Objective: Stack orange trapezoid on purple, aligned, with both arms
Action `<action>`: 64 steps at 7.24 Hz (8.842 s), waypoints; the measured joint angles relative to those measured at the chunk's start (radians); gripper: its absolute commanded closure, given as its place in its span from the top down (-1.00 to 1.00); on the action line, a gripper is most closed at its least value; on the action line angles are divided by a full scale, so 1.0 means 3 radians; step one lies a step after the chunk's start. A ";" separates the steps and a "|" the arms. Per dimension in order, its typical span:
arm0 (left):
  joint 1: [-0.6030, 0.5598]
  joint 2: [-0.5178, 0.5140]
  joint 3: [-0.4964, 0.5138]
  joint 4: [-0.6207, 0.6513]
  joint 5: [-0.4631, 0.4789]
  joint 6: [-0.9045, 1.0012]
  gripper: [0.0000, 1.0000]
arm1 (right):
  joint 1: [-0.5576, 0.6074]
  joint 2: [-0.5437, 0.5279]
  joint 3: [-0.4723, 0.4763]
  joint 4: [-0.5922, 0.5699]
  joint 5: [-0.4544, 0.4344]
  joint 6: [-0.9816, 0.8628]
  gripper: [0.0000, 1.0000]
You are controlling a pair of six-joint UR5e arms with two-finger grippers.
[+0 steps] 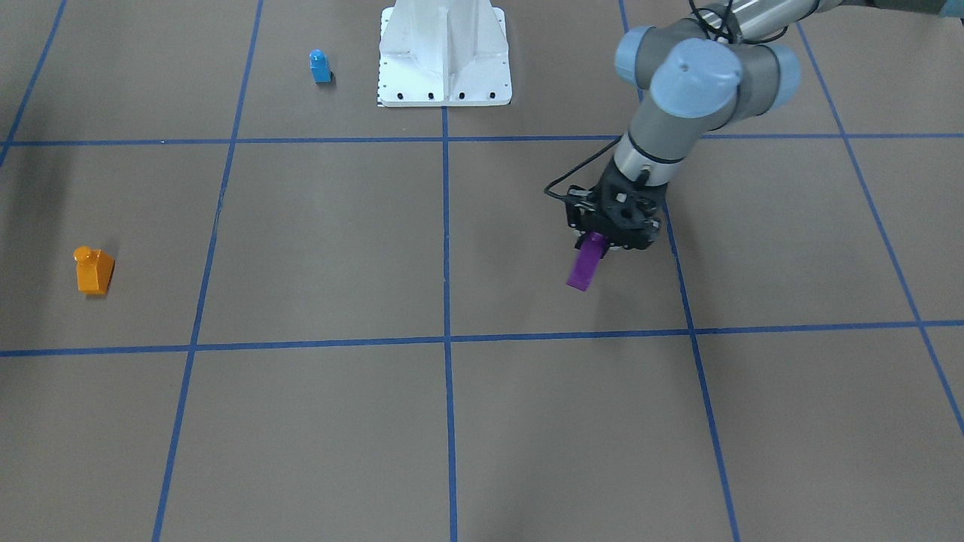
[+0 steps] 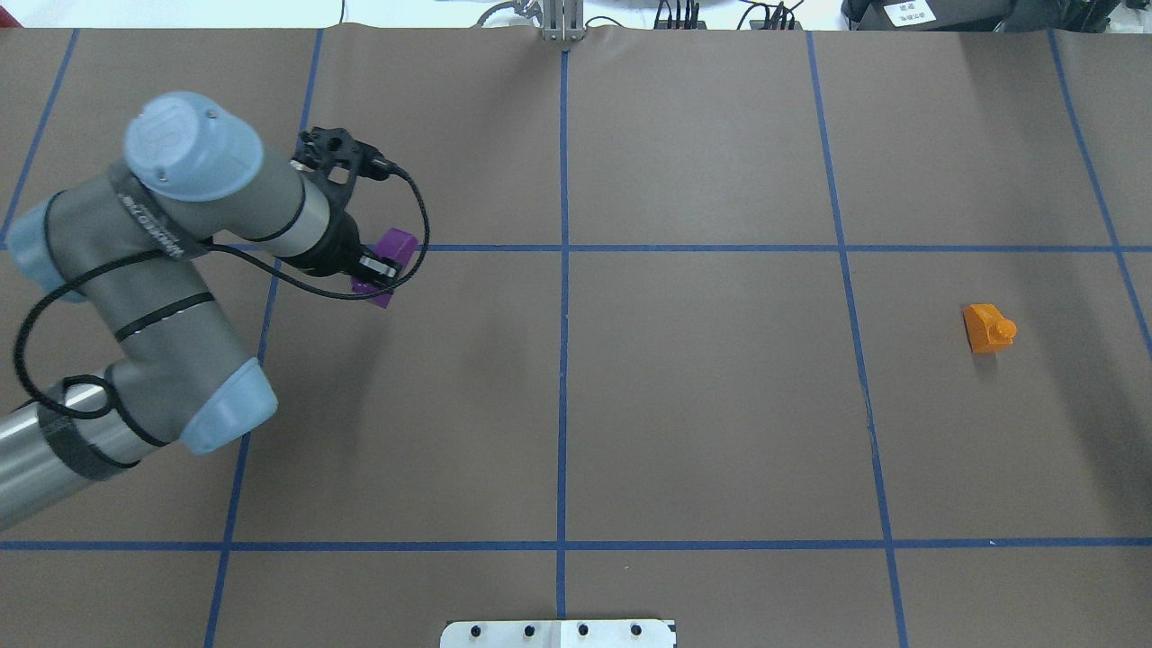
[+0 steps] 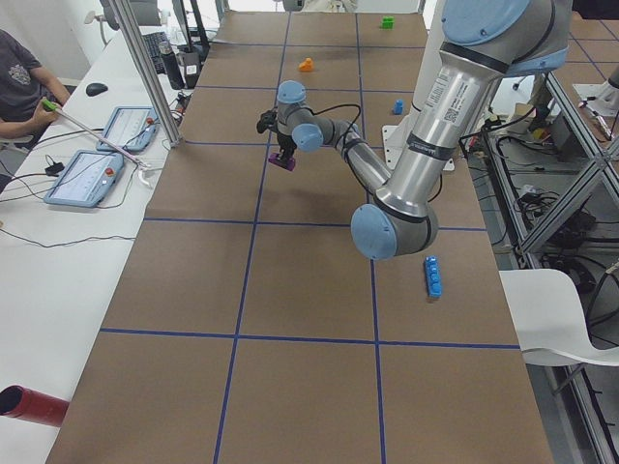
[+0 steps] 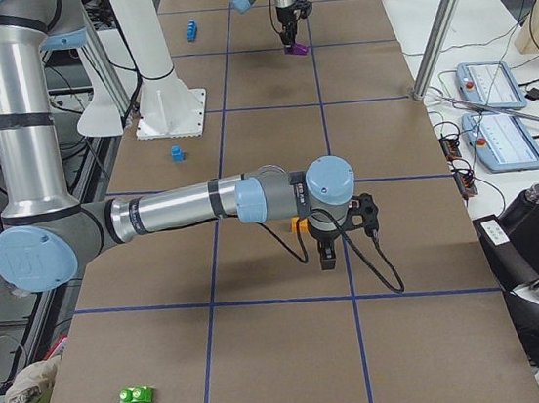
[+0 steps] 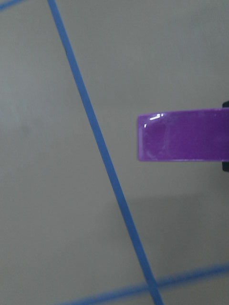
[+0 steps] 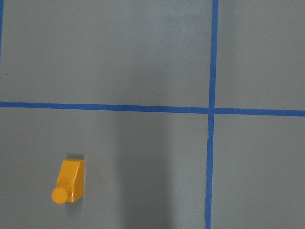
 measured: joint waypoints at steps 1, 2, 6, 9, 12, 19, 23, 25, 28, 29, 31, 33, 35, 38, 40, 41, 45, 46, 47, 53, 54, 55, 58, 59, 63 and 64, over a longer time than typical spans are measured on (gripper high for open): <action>0.0101 -0.0463 0.0419 0.0019 0.0060 0.0090 -1.00 | 0.0000 0.0000 -0.0001 0.0015 0.0003 0.0002 1.00; 0.0202 -0.0846 0.0831 0.0011 0.0141 0.0152 -1.00 | -0.0001 0.0001 -0.0003 0.0030 0.0008 0.0007 1.00; 0.0380 -0.1281 0.1439 -0.0014 0.0329 0.0406 -1.00 | -0.0005 0.0002 -0.0012 0.0042 0.0020 0.0014 1.00; 0.0432 -0.1296 0.1547 -0.0016 0.0341 0.0447 0.82 | -0.0005 0.0001 -0.0029 0.0042 0.0031 0.0011 1.00; 0.0445 -0.1317 0.1583 -0.0009 0.0338 0.0413 1.00 | -0.0005 0.0005 -0.0030 0.0043 0.0061 0.0011 1.00; -0.0129 -0.1293 0.0451 0.1539 0.0253 0.0439 1.00 | -0.1039 -0.0109 0.0124 0.1404 -0.0496 0.1958 1.00; -0.0316 -0.0806 -0.0270 0.1812 0.0182 0.0449 1.00 | -0.1767 -0.0310 0.0105 0.2048 -0.0941 0.2748 1.00; -0.0323 -0.0769 -0.0300 0.1820 0.0183 0.0463 1.00 | -0.2001 -0.0274 0.0001 0.2083 -0.1100 0.2809 1.00; -0.0322 -0.0740 -0.0307 0.1818 0.0184 0.0467 1.00 | -0.2112 -0.0165 -0.0156 0.2087 -0.1156 0.2789 0.95; -0.0313 -0.0739 -0.0306 0.1817 0.0184 0.0465 1.00 | -0.2115 -0.0146 -0.0200 0.2087 -0.1158 0.2779 0.82; -0.0301 -0.0738 -0.0304 0.1819 0.0184 0.0464 1.00 | -0.2117 -0.0132 -0.0281 0.2088 -0.1155 0.2765 0.33; -0.0299 -0.0737 -0.0304 0.1820 0.0184 0.0464 1.00 | -0.2117 -0.0118 -0.0316 0.2087 -0.1148 0.2758 -0.87; -0.0299 -0.0737 -0.0304 0.1820 0.0184 0.0462 1.00 | -0.2116 -0.0100 -0.0317 0.2085 -0.1116 0.2732 -1.00; -0.0315 -0.0721 -0.0310 0.1820 0.0184 0.0456 1.00 | -0.1803 0.0027 -0.0187 0.1942 -0.0620 0.2732 -1.00; -0.0370 -0.0630 -0.0352 0.1820 0.0180 0.0487 1.00 | -0.1591 0.0386 0.0009 0.1420 -0.0383 0.2776 -1.00; -0.0447 -0.0540 -0.0397 0.1821 0.0166 0.0583 1.00 | -0.1601 0.0706 0.0055 0.1085 -0.0373 0.2849 -1.00; -0.1208 0.0201 -0.0476 0.1796 -0.0249 0.1663 1.00 | -0.2201 0.2484 -0.0622 0.0236 -0.0742 0.4219 -1.00; -0.1433 0.0410 -0.0467 0.1785 -0.0296 0.1961 1.00 | -0.2344 0.2773 -0.0814 0.0206 -0.0834 0.4688 -1.00; -0.1638 0.0585 -0.0441 0.1773 -0.0312 0.2211 1.00 | -0.2484 0.2967 -0.0951 0.0197 -0.0936 0.5196 -1.00; -0.2038 0.0837 -0.0113 0.1675 -0.0318 0.2811 1.00 | -0.3131 0.3289 -0.1345 0.0211 -0.1527 0.6608 -1.00; -0.2040 0.0837 -0.0104 0.1668 -0.0317 0.2813 1.00 | -0.3170 0.3320 -0.1399 0.0215 -0.1578 0.6623 -1.00; -0.2040 0.0837 -0.0099 0.1664 -0.0317 0.2813 1.00 | -0.3194 0.3365 -0.1491 0.0221 -0.1616 0.6625 -1.00; -0.2037 0.0842 -0.0090 0.1665 -0.0317 0.2816 1.00 | -0.3220 0.3418 -0.1615 0.0255 -0.1660 0.6609 -1.00; -0.2037 0.0842 -0.0084 0.1663 -0.0317 0.2816 1.00 | -0.3225 0.3419 -0.1641 0.0276 -0.1665 0.6605 -1.00; -0.2037 0.0843 -0.0079 0.1661 -0.0317 0.2816 1.00 | -0.3249 0.3421 -0.1708 0.0345 -0.1679 0.6602 -1.00; -0.2037 0.0843 -0.0079 0.1661 -0.0317 0.2816 1.00 | -0.3254 0.3420 -0.1714 0.0348 -0.1681 0.6602 -1.00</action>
